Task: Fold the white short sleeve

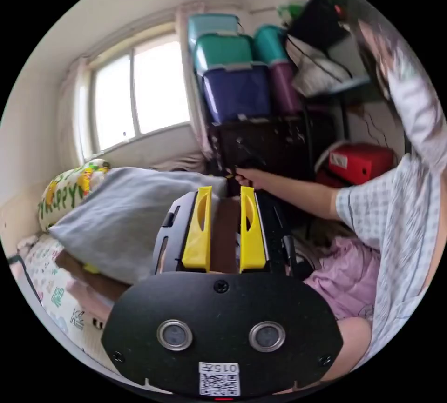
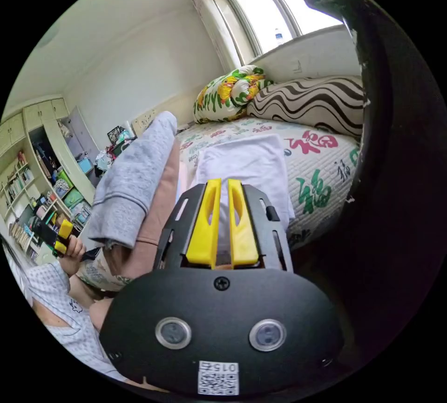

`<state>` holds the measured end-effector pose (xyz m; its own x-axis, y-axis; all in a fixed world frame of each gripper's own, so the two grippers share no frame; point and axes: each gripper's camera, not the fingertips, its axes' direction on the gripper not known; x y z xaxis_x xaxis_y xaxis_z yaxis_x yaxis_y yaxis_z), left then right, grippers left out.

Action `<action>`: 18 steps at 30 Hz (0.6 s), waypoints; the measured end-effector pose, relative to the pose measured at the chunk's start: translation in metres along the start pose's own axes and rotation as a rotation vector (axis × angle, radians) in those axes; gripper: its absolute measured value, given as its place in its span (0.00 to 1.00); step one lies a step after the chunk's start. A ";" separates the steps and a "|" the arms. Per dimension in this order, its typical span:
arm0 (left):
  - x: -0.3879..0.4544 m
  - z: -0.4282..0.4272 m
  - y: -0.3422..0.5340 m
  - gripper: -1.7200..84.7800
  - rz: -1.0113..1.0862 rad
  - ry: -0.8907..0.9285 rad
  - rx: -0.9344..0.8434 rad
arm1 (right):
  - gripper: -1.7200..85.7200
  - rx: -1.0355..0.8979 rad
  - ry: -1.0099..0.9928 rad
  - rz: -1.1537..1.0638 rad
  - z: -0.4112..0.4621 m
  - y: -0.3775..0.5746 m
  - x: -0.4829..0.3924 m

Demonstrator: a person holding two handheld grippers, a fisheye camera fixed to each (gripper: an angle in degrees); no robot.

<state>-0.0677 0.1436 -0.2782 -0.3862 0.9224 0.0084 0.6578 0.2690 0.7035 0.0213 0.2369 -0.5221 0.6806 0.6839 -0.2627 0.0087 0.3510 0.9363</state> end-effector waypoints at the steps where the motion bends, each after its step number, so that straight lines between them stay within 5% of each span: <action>1: 0.029 0.043 -0.001 0.11 0.015 0.027 -0.089 | 0.10 -0.015 -0.018 0.040 0.005 0.013 0.019; 3: 0.067 0.104 0.001 0.10 0.083 0.006 -0.192 | 0.12 -0.017 -0.029 0.114 0.009 0.029 0.045; 7: 0.121 0.214 0.006 0.13 0.235 -0.475 -0.289 | 0.14 0.017 -0.090 0.255 0.011 0.053 0.093; 14: 0.094 0.318 0.015 0.17 0.192 -0.765 -0.533 | 0.14 0.010 -0.197 0.328 0.011 0.061 0.134; 18: 0.104 0.302 0.027 0.10 0.169 -0.786 -0.452 | 0.06 0.007 -0.293 0.261 0.000 0.070 0.135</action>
<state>0.1056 0.3307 -0.4731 0.3513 0.9069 -0.2326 0.2868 0.1323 0.9488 0.1137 0.3540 -0.4916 0.8411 0.5374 0.0610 -0.1877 0.1842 0.9648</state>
